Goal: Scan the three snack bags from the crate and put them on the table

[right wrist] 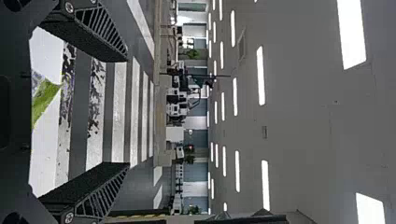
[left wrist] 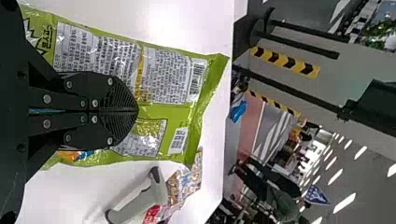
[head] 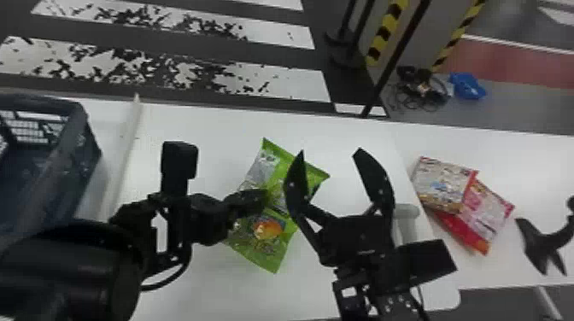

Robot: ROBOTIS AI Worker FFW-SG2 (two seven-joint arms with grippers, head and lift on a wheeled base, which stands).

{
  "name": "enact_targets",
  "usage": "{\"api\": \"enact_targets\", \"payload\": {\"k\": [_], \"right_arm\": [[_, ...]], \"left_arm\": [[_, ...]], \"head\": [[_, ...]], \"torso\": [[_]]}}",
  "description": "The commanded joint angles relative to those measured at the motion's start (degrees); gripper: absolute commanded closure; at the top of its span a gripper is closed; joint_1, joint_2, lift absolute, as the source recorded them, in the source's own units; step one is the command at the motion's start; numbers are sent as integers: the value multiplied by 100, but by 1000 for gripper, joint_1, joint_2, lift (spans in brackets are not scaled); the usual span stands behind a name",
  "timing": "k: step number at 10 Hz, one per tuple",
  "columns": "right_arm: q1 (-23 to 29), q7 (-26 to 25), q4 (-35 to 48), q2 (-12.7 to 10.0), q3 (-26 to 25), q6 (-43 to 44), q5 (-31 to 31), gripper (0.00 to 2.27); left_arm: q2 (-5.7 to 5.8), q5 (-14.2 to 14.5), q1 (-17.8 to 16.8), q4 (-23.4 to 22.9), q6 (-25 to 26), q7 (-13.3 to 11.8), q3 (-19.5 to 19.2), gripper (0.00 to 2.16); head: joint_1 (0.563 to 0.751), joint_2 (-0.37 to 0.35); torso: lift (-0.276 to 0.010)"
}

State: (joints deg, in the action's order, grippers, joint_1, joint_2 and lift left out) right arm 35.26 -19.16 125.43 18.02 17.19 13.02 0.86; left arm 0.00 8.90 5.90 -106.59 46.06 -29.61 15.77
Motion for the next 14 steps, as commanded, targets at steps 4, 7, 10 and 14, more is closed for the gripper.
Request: {"api": "enact_targets", "payload": {"k": [4,7,10,14], "right_arm": [[-134,0,-28,-35,-14,-33,108,90],[-169,0,-80,27,-76,-33,239,90],[-187,0,-80,62,-85,-33,275,90],[-81,-53,16,150,-155,20,275,90]], "left_arm": [[-15,-28,-282,1167,-953,-124,849,1970],[-15,33,-423,1509,-1762,324,1042,842],[-15,279,-493,1606,-1797,184,998,29],[-15,279,8,525,-1674,298,444,29]], "head": [[695,-340],[695,-350],[695,-350],[695,-350]], "torso": [[-94],[-94],[-94],[-94]]}}
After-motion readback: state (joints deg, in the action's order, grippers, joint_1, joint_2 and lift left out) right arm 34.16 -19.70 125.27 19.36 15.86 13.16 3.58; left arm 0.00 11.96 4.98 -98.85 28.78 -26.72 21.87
